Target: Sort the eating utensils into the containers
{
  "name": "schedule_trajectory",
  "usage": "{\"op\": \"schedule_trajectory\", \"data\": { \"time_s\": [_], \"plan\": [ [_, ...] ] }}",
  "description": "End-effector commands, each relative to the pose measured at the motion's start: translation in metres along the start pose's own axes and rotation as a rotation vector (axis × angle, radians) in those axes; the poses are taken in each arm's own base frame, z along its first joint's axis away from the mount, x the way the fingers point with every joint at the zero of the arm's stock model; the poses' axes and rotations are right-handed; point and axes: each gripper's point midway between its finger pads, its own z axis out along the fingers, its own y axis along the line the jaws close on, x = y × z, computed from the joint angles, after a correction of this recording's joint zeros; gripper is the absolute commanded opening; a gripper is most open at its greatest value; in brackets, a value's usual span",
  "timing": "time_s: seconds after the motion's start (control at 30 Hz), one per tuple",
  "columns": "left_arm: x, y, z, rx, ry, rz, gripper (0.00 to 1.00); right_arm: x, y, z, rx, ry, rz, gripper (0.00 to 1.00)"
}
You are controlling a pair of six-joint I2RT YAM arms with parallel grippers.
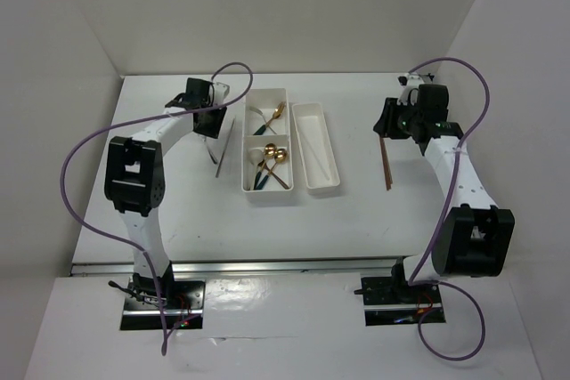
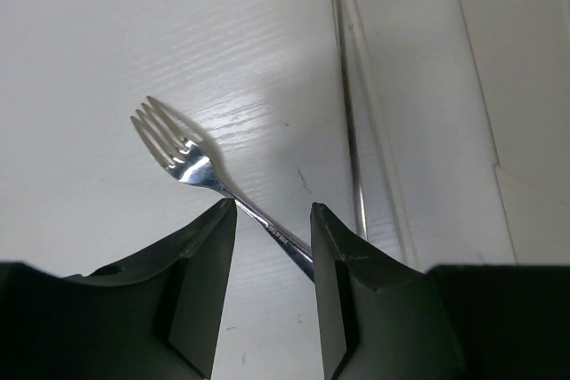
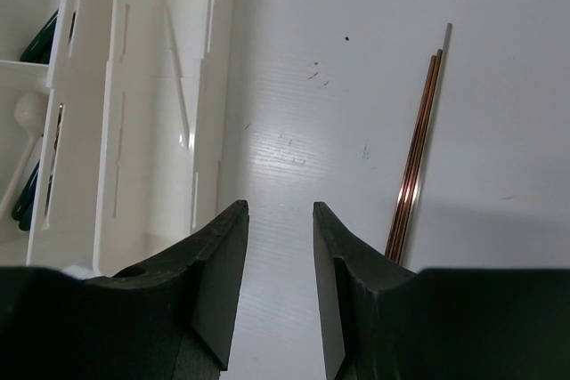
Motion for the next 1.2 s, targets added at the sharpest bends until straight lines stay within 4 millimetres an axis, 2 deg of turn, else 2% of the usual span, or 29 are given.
{"op": "schedule_trajectory", "data": {
  "time_s": [0.0, 0.1, 0.37, 0.57, 0.87, 0.97, 1.03, 1.17],
  "plan": [
    [-0.021, 0.011, -0.019, -0.072, -0.066, -0.047, 0.52, -0.002, -0.001, 0.003, -0.013, -0.01, -0.006, 0.42],
    [-0.009, 0.025, -0.015, -0.117, -0.032, -0.097, 0.53, -0.002, -0.001, 0.003, -0.013, -0.01, -0.006, 0.42],
    [0.019, 0.042, 0.008, -0.152, 0.101, -0.291, 0.54, -0.003, -0.003, 0.007, -0.013, -0.002, -0.004, 0.42],
    [0.022, 0.033, 0.018, -0.107, 0.126, -0.315, 0.54, -0.003, -0.003, 0.007, -0.013, -0.002, -0.004, 0.42],
    [0.033, 0.032, 0.037, -0.103, 0.169, -0.303, 0.54, 0.0, -0.004, 0.01, -0.012, 0.008, 0.0, 0.42],
    [0.03, 0.037, 0.04, -0.126, 0.167, -0.301, 0.54, 0.0, -0.004, 0.01, -0.012, 0.008, 0.0, 0.42],
    [0.036, 0.039, 0.05, -0.134, 0.18, -0.29, 0.54, 0.0, -0.004, 0.01, -0.012, 0.008, 0.0, 0.41],
    [0.036, 0.04, 0.058, -0.132, 0.175, -0.27, 0.43, -0.002, -0.006, 0.011, -0.003, 0.007, -0.009, 0.39]
  ]
}}
